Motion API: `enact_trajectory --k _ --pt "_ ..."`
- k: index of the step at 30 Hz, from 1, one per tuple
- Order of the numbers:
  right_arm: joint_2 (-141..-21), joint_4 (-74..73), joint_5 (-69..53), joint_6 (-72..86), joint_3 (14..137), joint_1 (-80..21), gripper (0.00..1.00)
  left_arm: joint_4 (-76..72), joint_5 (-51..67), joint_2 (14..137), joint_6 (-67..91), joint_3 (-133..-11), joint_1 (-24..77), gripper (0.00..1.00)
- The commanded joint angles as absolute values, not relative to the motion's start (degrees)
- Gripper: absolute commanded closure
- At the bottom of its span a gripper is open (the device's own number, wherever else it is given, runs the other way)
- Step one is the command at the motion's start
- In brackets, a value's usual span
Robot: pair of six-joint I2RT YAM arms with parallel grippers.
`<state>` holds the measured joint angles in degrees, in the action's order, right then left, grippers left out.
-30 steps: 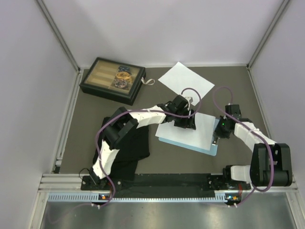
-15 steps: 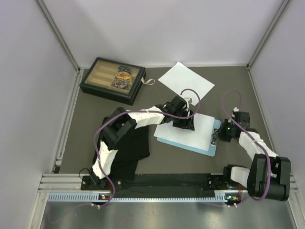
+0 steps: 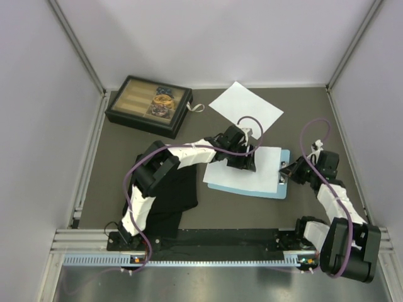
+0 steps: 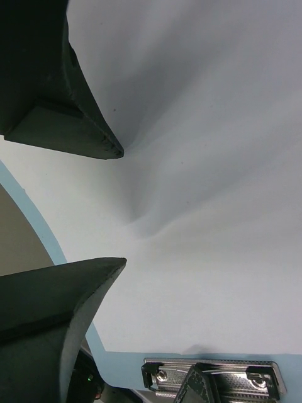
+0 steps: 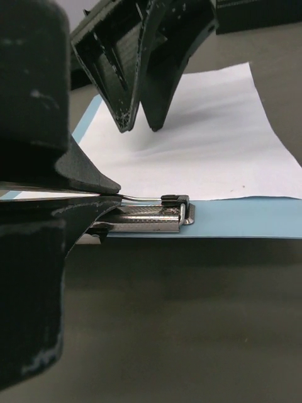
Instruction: Put the files into the folder
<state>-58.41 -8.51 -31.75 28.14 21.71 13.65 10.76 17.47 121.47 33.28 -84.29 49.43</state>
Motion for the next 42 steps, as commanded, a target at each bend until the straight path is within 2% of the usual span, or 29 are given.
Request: enact_trajectory --k 1,10,19,28,34,42 --pt "-56.6 2.45 -42.61 31.2 20.4 13.71 1.0 18.55 17.92 124.81 32.08 -81.74 50.01 0.3" --pt "-53.97 8.26 -47.28 35.42 18.72 13.71 1.0 16.97 21.35 124.63 33.04 -80.33 50.18 0.3" --pt "-52.38 5.97 -46.58 37.09 18.72 14.67 1.0 16.96 20.4 123.57 33.14 -80.42 51.15 0.3" --pt "-53.7 14.59 -52.47 44.38 15.56 17.58 1.0 16.78 20.22 125.33 32.79 -80.24 51.15 0.3" --pt "-54.05 10.9 -51.42 41.84 16.44 17.84 1.0 20.21 17.75 128.67 30.59 -83.76 50.98 0.3" --pt "-58.0 15.55 -51.33 42.71 14.86 17.84 1.0 16.35 24.34 132.53 33.92 -86.65 50.89 0.3"
